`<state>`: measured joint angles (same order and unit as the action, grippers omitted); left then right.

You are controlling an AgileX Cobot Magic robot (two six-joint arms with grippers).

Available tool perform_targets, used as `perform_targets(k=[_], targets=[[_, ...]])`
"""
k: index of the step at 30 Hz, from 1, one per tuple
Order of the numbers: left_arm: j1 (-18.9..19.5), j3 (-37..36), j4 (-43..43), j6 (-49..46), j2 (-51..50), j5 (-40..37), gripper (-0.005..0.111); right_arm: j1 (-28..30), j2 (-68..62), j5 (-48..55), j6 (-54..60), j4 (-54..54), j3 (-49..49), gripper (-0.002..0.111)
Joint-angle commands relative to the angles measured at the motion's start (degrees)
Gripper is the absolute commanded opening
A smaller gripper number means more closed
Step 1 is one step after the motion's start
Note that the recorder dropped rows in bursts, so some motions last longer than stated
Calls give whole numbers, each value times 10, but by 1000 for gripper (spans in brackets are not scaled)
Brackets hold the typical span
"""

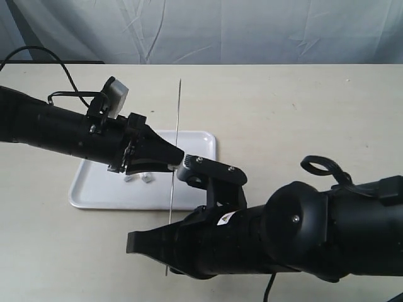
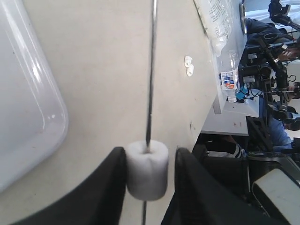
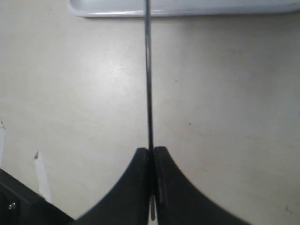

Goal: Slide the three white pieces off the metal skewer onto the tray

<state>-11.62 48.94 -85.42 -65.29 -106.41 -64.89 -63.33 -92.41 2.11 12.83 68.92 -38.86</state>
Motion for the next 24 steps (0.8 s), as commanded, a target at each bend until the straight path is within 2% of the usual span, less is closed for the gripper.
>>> perform_targets(k=[1,5,11,15,21,24], targets=[[-6,2,-8,-3,5,0,23,-1,-1,5,5,-9,-2,-1],[-6,2,-10,-3,5,3,15,-1,-1,7,6,-9,-2,-1],[-6,2,-20,-3,5,7,15,-1,-1,27,6,-22,-2,-1],[-5,2,-71,-18,5,7,15,-1,-1,79,6,-43,-2,-1],[18,32,-92,-27,5,11,15,-1,-1,145,6,-70,-2,-1],[48,54,-91,-27,5,11,15,-1,-1,170,6,-84,-2,-1]])
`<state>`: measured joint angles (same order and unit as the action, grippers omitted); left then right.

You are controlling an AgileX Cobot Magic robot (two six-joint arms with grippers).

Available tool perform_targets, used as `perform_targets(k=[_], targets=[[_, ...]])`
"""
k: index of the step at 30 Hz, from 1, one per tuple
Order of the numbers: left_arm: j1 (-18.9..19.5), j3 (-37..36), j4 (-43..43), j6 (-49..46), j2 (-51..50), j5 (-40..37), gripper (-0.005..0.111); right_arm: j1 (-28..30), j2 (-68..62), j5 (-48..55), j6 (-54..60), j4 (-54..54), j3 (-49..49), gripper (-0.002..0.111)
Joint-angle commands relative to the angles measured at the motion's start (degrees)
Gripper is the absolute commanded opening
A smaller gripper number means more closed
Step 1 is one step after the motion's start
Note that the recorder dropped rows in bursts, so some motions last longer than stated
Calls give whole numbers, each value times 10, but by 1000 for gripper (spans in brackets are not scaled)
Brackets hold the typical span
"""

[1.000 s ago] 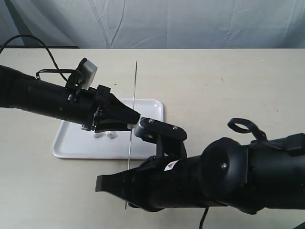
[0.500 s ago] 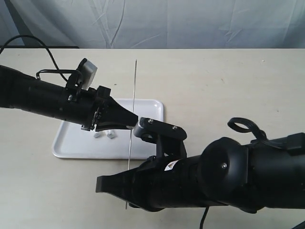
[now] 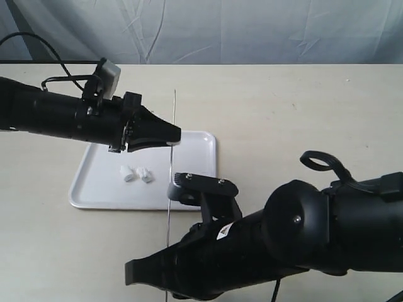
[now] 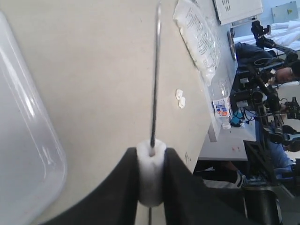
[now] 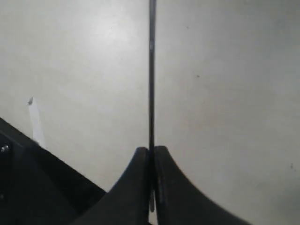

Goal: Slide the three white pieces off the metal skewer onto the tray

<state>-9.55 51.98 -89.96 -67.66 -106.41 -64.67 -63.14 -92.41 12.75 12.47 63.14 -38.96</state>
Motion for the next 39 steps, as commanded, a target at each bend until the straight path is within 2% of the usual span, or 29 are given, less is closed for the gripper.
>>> perform_targets(k=[1,5,13,17,20,23,27,33,39], targets=[[36,28,-46,-3,5,9,15,-3,-1,73,10,-27,-2,-1],[73,41,-46,-3,5,11,15,-3,-1,94,10,-31,-2,-1],[119,46,-43,-3,5,11,15,-3,-1,110,10,-42,-2,-1],[135,46,7,-3,5,26,15,-3,-1,99,10,-42,-2,-1],[132,46,103,13,5,82,15,-3,-1,64,10,-42,-2,-1],[112,36,202,56,5,145,15,9,1,33,10,-47,-7,-1],[82,25,296,101,5,220,18,74,-1,122,10,-95,-56,-1],[53,11,309,103,5,270,32,159,-14,254,-25,-185,-155,-1],[39,11,318,103,5,273,34,191,-79,345,-137,-351,-242,-1]])
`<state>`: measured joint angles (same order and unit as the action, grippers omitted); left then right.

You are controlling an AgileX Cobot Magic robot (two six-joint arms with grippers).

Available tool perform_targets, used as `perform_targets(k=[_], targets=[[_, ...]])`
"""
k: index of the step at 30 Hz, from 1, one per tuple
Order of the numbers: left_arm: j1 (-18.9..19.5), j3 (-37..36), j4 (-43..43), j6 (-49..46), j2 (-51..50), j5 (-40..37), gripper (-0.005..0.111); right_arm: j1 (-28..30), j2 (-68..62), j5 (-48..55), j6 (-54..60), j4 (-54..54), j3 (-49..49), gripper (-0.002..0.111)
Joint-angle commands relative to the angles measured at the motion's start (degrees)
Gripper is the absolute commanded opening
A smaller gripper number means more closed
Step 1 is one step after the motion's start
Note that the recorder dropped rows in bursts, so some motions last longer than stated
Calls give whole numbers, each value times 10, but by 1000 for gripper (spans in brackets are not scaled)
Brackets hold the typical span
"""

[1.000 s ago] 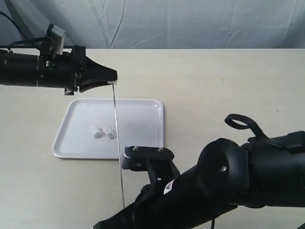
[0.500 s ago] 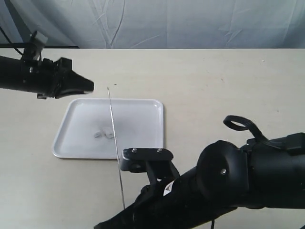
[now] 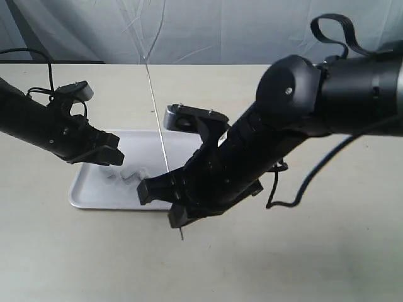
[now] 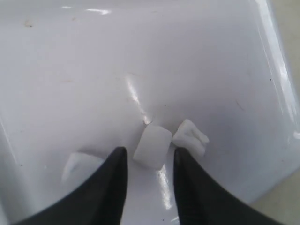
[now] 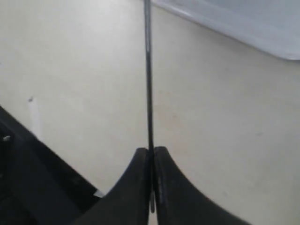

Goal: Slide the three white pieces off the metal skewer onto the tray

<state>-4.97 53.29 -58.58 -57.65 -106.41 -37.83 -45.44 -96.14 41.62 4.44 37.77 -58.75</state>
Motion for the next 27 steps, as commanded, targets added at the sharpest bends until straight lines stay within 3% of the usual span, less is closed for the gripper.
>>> perform_targets(k=[1,11,22,27], targets=[[-7,-3,3,2,5,3,34,14,-55,65,-66,-117,-56,-1],[-7,-3,4,2,47,-16,34,14,-205,87,-75,-128,-145,-1],[-7,-3,31,-17,131,-75,34,14,-228,101,-75,-110,-170,-1],[-7,-5,48,-17,208,-73,34,14,-228,95,-75,-110,-170,23]])
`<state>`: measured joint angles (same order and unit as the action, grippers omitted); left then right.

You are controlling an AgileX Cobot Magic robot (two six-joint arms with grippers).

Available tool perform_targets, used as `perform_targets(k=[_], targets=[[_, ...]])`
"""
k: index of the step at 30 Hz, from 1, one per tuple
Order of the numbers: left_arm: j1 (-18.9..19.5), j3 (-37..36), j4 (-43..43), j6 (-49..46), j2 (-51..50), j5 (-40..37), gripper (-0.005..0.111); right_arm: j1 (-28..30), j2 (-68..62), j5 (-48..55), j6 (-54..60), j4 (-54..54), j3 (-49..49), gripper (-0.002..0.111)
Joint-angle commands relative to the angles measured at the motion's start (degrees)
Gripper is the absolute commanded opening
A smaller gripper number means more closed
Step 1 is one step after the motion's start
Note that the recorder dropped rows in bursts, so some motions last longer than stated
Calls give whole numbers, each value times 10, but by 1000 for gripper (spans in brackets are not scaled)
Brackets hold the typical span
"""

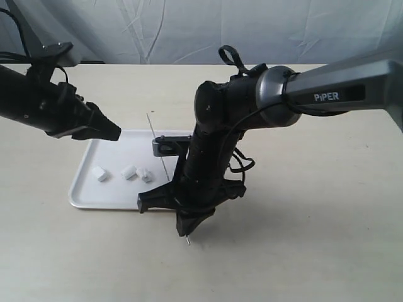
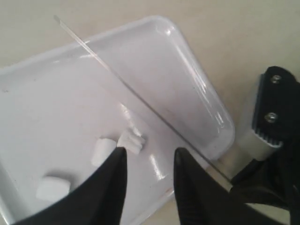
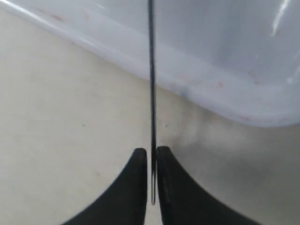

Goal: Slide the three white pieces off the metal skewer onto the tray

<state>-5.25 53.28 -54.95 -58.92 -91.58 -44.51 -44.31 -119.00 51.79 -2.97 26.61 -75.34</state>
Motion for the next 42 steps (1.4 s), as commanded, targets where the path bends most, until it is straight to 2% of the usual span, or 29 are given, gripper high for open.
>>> perform_targets(k=[1,3,8,14,19,21,26,30,32,36,42], targets=[[-4,-9,17,-4,81,0,34,3,0,-9,-2,2,-4,28],[-4,-24,29,-6,120,28,34,3,1,-10,-2,7,-4,33],[-4,-104,21,-15,236,123,34,3,33,-12,-2,0,-4,33],[-4,-204,-22,-32,403,231,34,3,141,-26,-1,-36,-4,33],[-4,-291,-84,-32,577,251,34,2,244,42,30,-98,3,33],[-4,-318,-101,-32,646,252,34,2,291,36,30,-111,25,33],[-4,-368,-142,-26,805,229,34,-10,467,-125,30,-128,152,33],[-4,-377,-141,-26,878,191,34,-62,644,-245,94,-153,306,33],[-4,-382,-140,-26,898,173,34,-96,719,-294,129,-144,367,33],[-4,-397,-147,-26,916,154,34,-150,860,-389,128,-129,502,33],[-4,-420,-162,-27,916,160,34,-159,963,-477,128,-43,637,33]])
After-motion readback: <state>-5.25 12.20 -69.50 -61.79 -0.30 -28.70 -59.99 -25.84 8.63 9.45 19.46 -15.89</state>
